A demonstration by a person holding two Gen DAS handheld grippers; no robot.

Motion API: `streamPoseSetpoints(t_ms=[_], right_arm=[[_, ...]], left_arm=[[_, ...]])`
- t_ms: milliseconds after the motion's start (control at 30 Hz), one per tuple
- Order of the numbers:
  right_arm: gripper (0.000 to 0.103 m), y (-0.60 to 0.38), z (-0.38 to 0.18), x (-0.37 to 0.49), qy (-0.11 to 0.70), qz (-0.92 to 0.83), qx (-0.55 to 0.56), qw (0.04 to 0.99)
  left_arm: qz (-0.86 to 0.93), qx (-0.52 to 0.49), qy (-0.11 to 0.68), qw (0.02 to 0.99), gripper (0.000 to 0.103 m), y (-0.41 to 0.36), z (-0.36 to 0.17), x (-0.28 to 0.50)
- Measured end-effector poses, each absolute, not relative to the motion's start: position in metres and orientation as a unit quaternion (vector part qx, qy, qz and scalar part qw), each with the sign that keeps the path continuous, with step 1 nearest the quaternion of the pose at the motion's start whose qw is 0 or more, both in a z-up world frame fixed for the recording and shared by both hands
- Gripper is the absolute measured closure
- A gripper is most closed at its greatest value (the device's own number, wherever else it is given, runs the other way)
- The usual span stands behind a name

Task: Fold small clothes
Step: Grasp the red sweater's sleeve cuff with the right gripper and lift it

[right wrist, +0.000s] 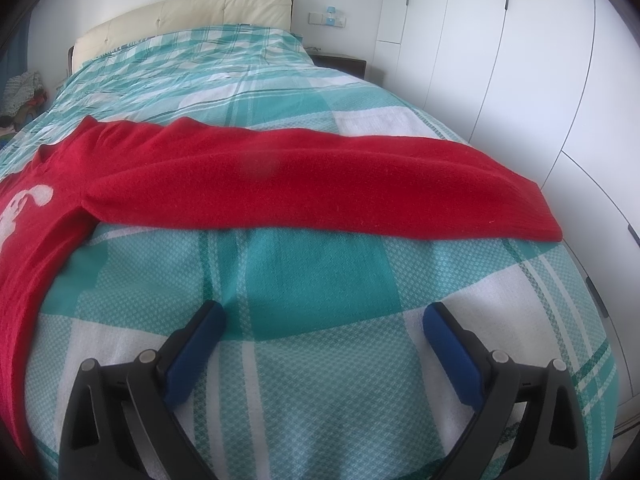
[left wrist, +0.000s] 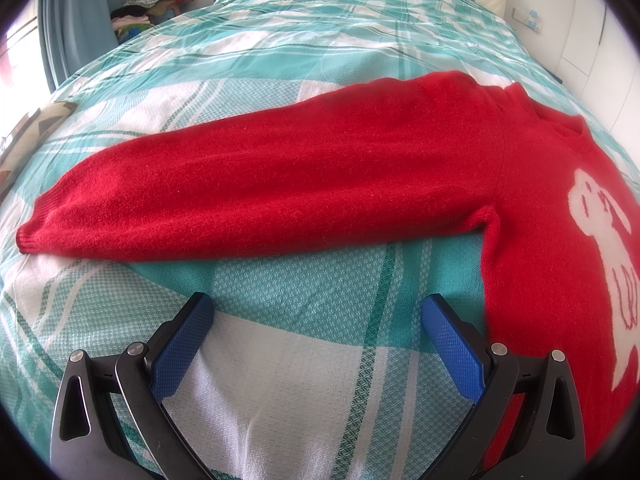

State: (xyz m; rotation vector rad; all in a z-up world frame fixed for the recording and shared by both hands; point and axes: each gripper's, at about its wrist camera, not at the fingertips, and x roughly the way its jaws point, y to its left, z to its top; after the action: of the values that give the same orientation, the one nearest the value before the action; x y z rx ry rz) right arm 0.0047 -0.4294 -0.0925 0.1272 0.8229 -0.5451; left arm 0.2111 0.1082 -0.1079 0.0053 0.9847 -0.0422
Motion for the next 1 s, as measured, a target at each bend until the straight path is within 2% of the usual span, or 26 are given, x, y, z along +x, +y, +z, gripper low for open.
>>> streamPoseSetpoints(t_ms=[100,267,333,433,533,600,700,767,933,1000], right_arm=[[0.006,-0.44,-0.076,-0.007,0.385,-0.229,0.107,0.888],[0.007,-0.518,-0.025,-0.06,0.28,-0.19,0.288,0.896],[0.007,-0.562,-0.023,-0.083,0.259,-0.195,0.378,0.867],[0.008,-0.607,-0.048,-0.104,0.248,-0.166,0.518,0.802],[0.026,-0.621,-0.073,-0.097,0.262,-0.119,0.576,0.765],[0.031,-0.622,-0.077,-0.088,0.259,-0.12,0.565,0.774],[0.048,-0.622,-0.086,-0.072,0.268,-0.145,0.541,0.784],[0.099,-0.618,-0.092,-0.069,0.287,-0.183,0.52,0.783],[0.1,-0.602,-0.061,-0.094,0.26,-0.206,0.48,0.812],[0.1,-0.598,-0.065,-0.092,0.307,-0.223,0.457,0.805]], left_arm=[[-0.02,0.003,0.472,0.881,0.0,0.108,-0.108,0.211],[-0.02,0.003,0.473,0.881,0.0,0.108,-0.108,0.211],[-0.02,0.003,0.473,0.881,0.0,0.108,-0.108,0.211],[-0.02,0.003,0.472,0.881,0.0,0.109,-0.108,0.211],[-0.019,0.003,0.471,0.882,0.0,0.11,-0.108,0.211],[-0.019,0.003,0.47,0.882,0.0,0.11,-0.109,0.21],[-0.019,0.002,0.47,0.883,0.0,0.111,-0.109,0.209],[-0.02,-0.001,0.47,0.882,0.0,0.112,-0.109,0.209],[-0.019,0.001,0.47,0.882,0.0,0.113,-0.109,0.209],[-0.018,0.003,0.47,0.882,0.0,0.111,-0.109,0.208]])
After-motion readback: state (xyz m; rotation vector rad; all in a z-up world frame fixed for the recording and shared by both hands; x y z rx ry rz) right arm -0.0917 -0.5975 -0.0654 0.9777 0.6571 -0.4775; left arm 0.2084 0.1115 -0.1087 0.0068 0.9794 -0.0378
